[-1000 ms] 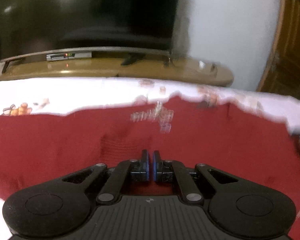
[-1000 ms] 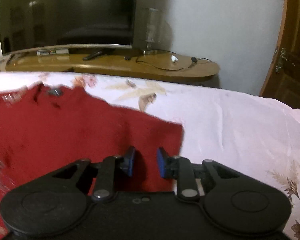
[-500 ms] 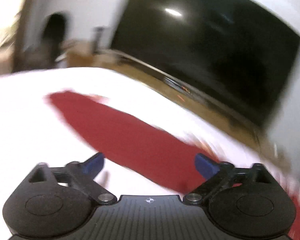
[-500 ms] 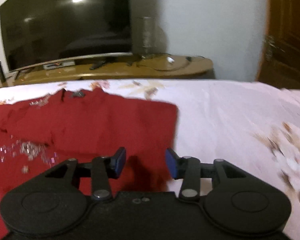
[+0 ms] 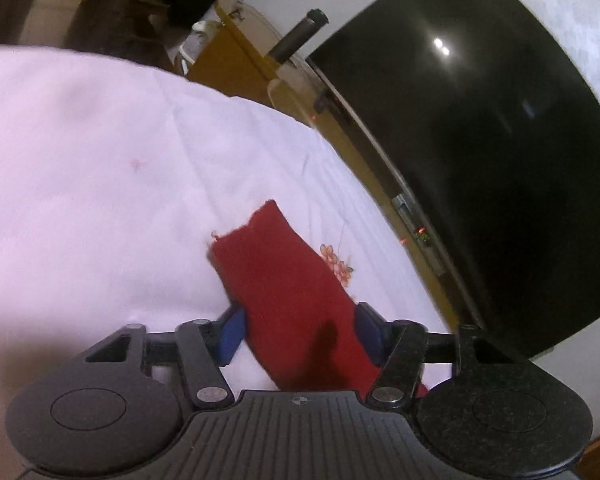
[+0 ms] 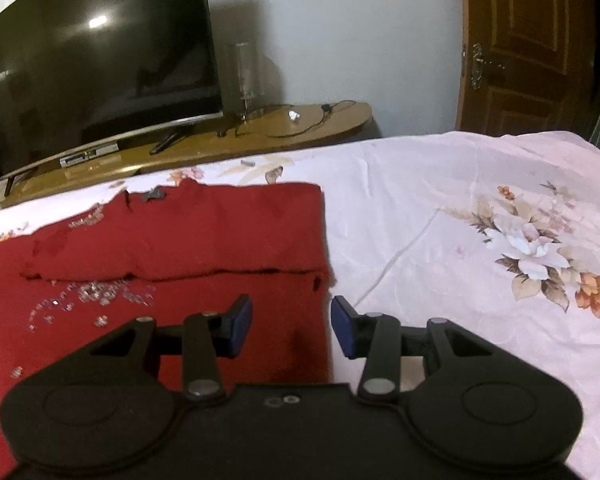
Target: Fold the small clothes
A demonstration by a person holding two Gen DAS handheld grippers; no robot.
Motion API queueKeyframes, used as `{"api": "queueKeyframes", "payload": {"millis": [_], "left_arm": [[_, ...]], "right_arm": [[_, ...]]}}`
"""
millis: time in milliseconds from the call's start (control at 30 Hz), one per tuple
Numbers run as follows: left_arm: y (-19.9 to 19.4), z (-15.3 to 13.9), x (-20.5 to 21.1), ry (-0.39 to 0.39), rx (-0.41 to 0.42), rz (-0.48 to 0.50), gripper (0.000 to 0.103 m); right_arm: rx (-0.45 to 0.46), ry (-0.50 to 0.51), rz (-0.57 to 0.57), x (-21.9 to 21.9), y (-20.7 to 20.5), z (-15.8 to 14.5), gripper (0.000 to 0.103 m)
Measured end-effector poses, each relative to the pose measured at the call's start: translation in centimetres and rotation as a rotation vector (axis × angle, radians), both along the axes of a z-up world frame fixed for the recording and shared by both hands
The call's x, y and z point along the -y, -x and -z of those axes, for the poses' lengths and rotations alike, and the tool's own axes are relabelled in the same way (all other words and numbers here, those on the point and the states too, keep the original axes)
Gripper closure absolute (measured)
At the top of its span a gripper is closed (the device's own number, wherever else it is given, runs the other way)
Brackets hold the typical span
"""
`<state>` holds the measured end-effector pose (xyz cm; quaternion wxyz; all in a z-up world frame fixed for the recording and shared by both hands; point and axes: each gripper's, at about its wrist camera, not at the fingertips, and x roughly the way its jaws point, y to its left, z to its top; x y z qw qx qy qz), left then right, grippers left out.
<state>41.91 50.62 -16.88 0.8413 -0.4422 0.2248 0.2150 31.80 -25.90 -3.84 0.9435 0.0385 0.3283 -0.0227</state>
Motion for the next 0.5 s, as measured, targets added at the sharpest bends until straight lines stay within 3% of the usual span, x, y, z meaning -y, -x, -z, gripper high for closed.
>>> {"api": "queueKeyframes", "payload": {"millis": [33, 133, 167, 233, 333, 500], "left_arm": [[-0.2, 0.0, -0.5, -0.033, -0.066, -0.008, 0.097], [-0.4, -1.2, -0.8, -0.054, -0.119, -0.003, 0.099], [-0.8, -2.4, 0.3, -0.124, -0.134, 0.021, 0.099], [-1.7, -4.5, 2.9, -0.191, -0.067, 0.089, 0.100], [-4.4, -7.9, 9.6, -0.269, 0.037, 0.251, 0.099], [-9.2, -11.0, 26.9, -0.375, 0.150, 0.600, 0.099]], "right_arm": [[0.005, -0.002, 0.002, -0.1, 0.2, -0.3, 0.060], [0.010, -0.005, 0.006, -0.4, 0.8, -0.8, 0.060], [0.013, -0.010, 0.007, -0.4, 0.9, -0.9, 0.060], [0.021, -0.017, 0.012, -0.2, 1.3, -1.1, 0.060], [0.021, -0.048, 0.026, 0.2, 1.6, -0.8, 0.060], [0.025, -0.088, 0.051, 1.0, 1.7, -0.3, 0.060]]}}
